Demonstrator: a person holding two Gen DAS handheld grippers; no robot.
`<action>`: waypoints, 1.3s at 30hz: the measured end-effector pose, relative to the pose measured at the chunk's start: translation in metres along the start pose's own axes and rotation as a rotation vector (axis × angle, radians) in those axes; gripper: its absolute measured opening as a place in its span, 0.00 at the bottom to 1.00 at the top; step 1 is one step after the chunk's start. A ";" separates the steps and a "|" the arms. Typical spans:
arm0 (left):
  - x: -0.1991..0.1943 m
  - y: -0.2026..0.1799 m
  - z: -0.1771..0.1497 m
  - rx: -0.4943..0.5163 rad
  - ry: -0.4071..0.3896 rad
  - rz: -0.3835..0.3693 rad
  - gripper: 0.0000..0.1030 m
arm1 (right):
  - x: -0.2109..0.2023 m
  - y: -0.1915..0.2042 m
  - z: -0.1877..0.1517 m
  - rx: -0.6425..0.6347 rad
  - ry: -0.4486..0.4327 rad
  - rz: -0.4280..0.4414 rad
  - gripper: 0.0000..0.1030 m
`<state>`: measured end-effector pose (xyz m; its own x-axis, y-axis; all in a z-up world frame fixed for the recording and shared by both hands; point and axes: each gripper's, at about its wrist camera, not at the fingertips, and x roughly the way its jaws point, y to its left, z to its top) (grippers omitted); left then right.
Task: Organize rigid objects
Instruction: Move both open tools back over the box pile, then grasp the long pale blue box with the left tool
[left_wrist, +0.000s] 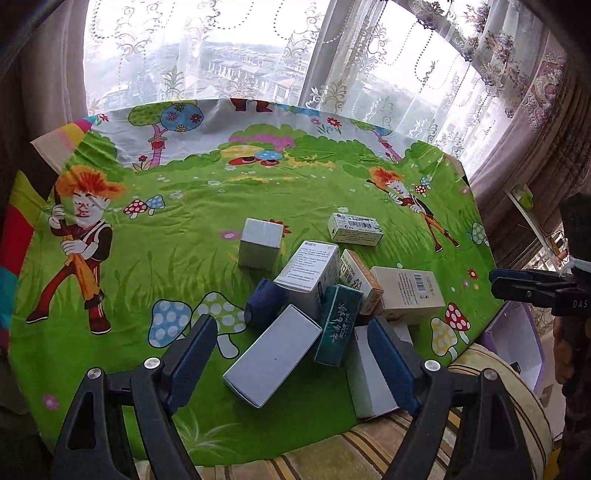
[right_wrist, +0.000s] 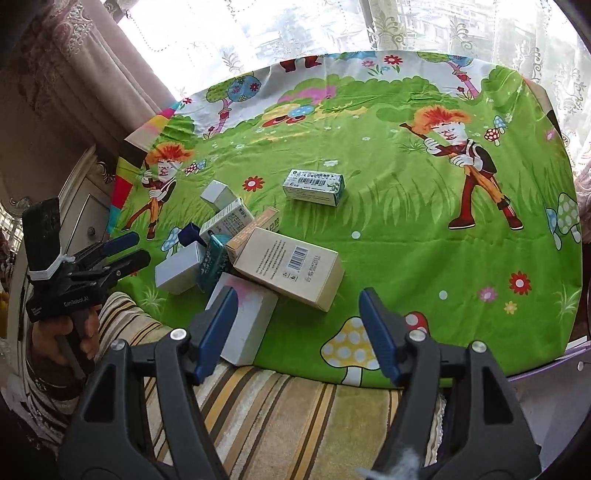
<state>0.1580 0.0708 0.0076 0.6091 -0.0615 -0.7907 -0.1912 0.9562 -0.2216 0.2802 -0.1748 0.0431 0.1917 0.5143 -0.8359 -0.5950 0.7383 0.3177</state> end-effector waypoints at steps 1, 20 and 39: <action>0.004 0.001 -0.003 0.007 0.010 0.016 0.82 | 0.006 0.001 0.004 0.008 0.010 0.001 0.69; 0.043 0.006 -0.017 0.077 0.159 0.086 0.82 | 0.113 0.042 0.068 -0.076 0.193 0.048 0.69; 0.054 0.004 -0.017 0.111 0.215 0.066 0.82 | 0.142 0.068 0.059 -0.853 0.254 0.226 0.94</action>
<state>0.1774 0.0664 -0.0458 0.4184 -0.0457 -0.9071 -0.1322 0.9850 -0.1106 0.3127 -0.0256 -0.0280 -0.1170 0.4216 -0.8992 -0.9912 0.0077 0.1325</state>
